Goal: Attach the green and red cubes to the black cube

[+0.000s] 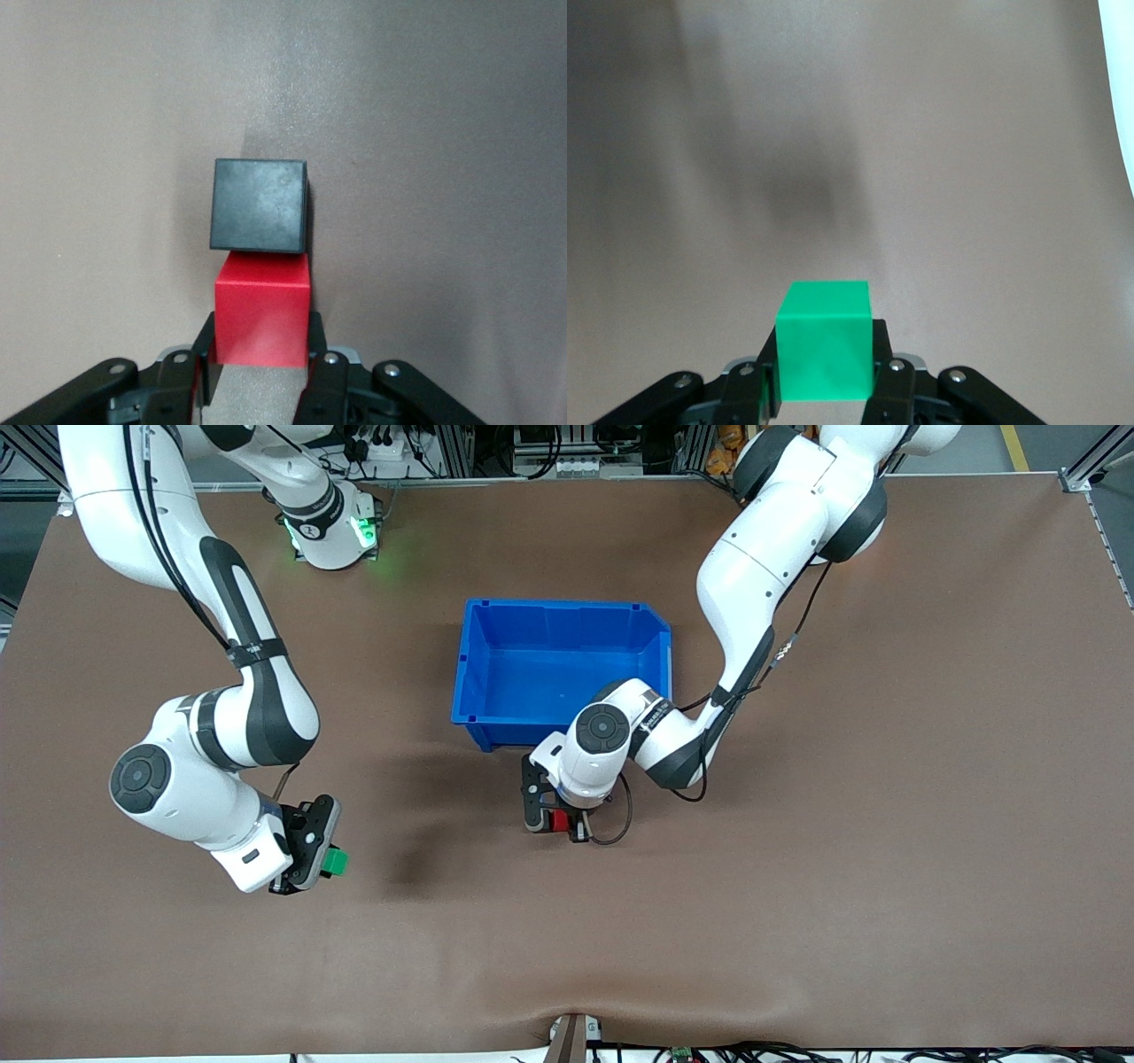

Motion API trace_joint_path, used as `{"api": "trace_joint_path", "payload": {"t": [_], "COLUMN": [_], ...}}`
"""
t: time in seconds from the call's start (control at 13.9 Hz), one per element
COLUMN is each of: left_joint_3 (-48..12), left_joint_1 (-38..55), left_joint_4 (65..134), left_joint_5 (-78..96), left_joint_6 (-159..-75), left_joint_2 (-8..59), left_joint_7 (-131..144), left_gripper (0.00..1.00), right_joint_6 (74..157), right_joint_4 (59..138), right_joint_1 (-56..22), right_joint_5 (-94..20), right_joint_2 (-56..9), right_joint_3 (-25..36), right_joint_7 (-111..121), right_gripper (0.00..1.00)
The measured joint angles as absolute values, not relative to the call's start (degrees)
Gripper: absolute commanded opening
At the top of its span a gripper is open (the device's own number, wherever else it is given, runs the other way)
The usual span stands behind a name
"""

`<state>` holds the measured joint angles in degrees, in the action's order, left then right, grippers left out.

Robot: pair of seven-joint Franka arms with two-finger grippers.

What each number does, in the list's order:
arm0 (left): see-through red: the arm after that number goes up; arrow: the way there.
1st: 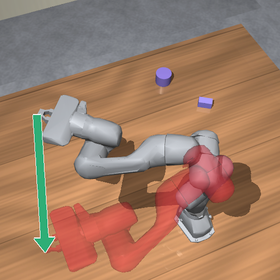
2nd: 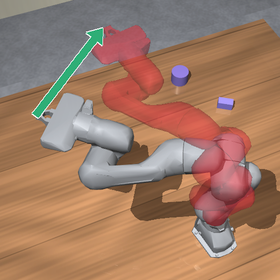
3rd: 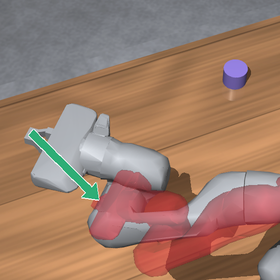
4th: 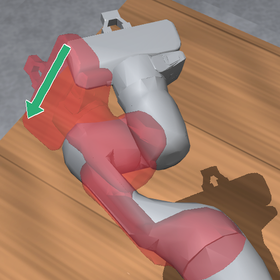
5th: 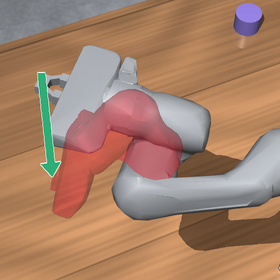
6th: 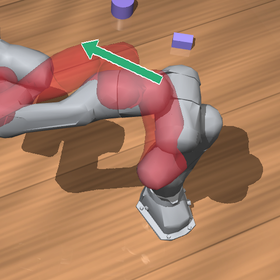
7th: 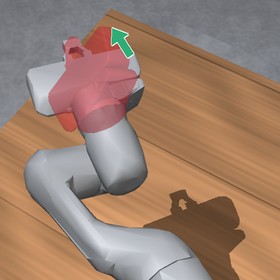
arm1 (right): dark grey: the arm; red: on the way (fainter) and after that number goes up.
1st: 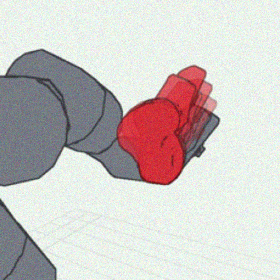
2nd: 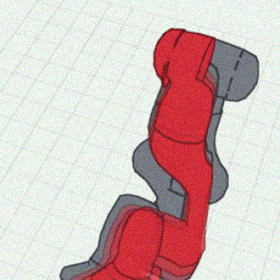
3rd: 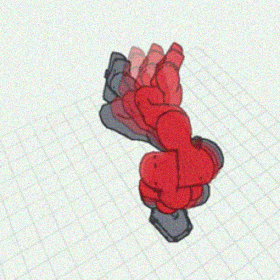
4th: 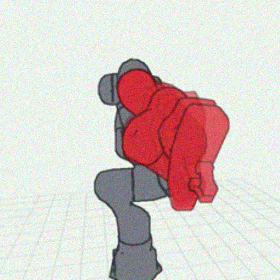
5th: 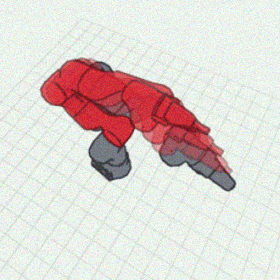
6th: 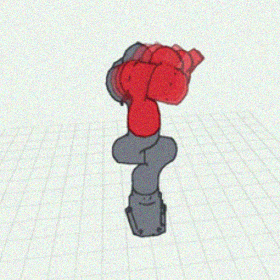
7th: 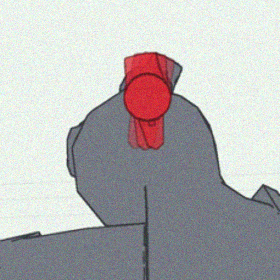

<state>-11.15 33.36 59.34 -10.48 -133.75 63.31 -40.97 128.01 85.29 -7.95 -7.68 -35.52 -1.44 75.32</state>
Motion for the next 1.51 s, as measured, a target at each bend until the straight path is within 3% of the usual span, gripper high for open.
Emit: {"api": "trace_joint_path", "payload": {"t": [0.36,0.43,0.5,1.08,1.51], "left_joint_3": [-11.1,-11.1,-11.1,-10.8,-11.1], "left_joint_1": [33.4,33.4,33.4,33.4,32.3], "left_joint_4": [59.3,59.3,59.3,58.1,54.8], "left_joint_5": [-10.5,-10.5,-10.4,-8.3,-8.3], "left_joint_6": [-133.8,-133.7,-133.8,-135.8,-114.5], "left_joint_2": [63.3,63.3,63.3,64.9,57.1], "left_joint_7": [-40.7,-40.4,-39.7,-32.5,-32.5], "left_gripper": [0.0,0.06,0.99,1.0,1.0], "right_joint_6": [127.8,127.8,127.8,127.7,129.5], "right_joint_4": [85.3,85.3,85.3,85.3,85.3], "right_joint_1": [-8.0,-8.0,-8.0,-12.0,-18.8], "right_joint_5": [-7.7,-7.7,-7.7,-7.7,-7.6], "right_joint_2": [-35.5,-35.5,-35.5,-35.6,-37.7], "right_joint_3": [-1.5,-1.5,-1.6,-1.8,-1.8], "right_joint_7": [75.3,75.3,75.3,72.4,66.7], "right_gripper": [0.0,0.0,0.0,0.0,0.0]}}
